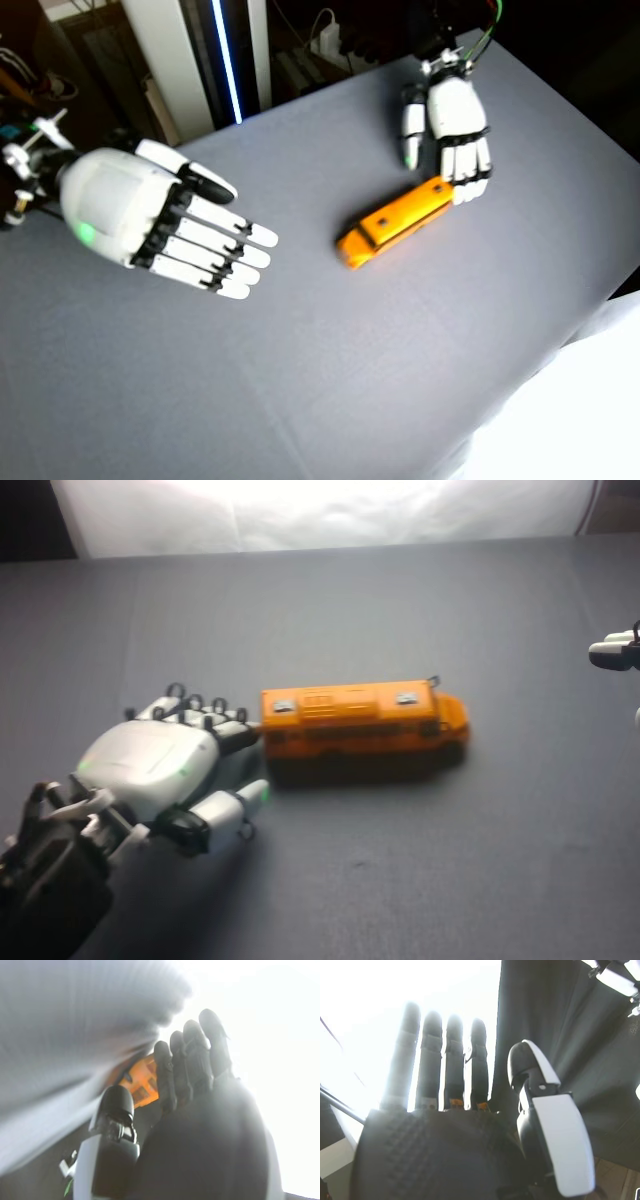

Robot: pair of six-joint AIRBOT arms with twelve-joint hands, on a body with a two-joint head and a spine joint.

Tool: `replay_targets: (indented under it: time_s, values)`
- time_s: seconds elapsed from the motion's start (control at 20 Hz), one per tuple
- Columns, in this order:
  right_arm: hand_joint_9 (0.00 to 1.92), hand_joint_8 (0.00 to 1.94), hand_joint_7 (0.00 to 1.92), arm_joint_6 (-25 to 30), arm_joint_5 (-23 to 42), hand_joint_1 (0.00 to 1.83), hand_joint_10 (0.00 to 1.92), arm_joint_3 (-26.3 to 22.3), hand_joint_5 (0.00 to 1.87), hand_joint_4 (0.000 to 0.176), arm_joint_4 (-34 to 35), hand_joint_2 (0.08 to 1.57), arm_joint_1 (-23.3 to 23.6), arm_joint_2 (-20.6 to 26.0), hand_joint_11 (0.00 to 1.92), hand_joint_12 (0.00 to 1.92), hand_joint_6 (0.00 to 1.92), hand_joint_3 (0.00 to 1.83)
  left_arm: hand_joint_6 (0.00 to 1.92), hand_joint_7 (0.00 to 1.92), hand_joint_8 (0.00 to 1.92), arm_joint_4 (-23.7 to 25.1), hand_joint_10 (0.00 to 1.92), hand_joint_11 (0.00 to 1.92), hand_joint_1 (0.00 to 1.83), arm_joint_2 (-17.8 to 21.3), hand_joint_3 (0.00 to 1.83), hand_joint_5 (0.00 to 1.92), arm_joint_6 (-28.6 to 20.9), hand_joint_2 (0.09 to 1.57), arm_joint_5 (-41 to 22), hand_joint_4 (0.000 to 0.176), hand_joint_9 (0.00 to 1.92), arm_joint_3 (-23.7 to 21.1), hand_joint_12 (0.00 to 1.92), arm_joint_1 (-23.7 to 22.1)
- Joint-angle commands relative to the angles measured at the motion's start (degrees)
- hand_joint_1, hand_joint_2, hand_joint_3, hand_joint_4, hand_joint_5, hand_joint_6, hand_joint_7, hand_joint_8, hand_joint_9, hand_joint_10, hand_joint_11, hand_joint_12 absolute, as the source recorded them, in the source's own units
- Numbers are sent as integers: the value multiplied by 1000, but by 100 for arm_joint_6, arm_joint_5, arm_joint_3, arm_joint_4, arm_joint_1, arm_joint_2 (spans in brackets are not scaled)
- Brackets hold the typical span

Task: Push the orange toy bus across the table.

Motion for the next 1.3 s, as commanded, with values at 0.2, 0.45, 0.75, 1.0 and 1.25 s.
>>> replay_targets:
  time_s: [0.2, 0.45, 0.75, 1.0, 1.25]
  values:
    - [490, 2, 527, 51, 707, 520, 2, 19, 567, 0, 69, 1400, 45, -1, 452, 106, 3, 2, 4, 371, 1, 525, 4, 35, 289, -253, 0, 492, 4, 1466, -388, 0, 342, 88, 564, -352]
    - [497, 0, 533, 51, 708, 491, 2, 18, 572, 0, 70, 1394, 39, -5, 458, 102, 1, 1, 0, 347, 0, 529, 2, 0, 137, -248, 9, 453, 4, 1500, -421, 0, 285, 84, 533, -363]
    - [475, 0, 490, 65, 708, 456, 2, 14, 526, 0, 79, 1369, 15, -6, 466, 97, 0, 0, 6, 389, 7, 501, 3, 2, 187, -83, 0, 458, 4, 1467, -650, 7, 318, -40, 507, -351]
    - [444, 0, 472, 88, 869, 625, 1, 8, 468, 0, 149, 1401, 11, 16, 461, 61, 0, 6, 6, 443, 4, 895, 3, 12, 167, 370, 0, 462, -490, 1415, -1399, 0, 314, -327, 497, -242]
    - [392, 1, 408, 97, 2452, 632, 3, -265, 379, 0, 597, 1446, -251, 146, 414, 32, 3, 4, 0, 334, 2, 1708, 5, 0, 154, 1186, 7, 384, -1603, 1482, -3777, 0, 240, -929, 344, 371]
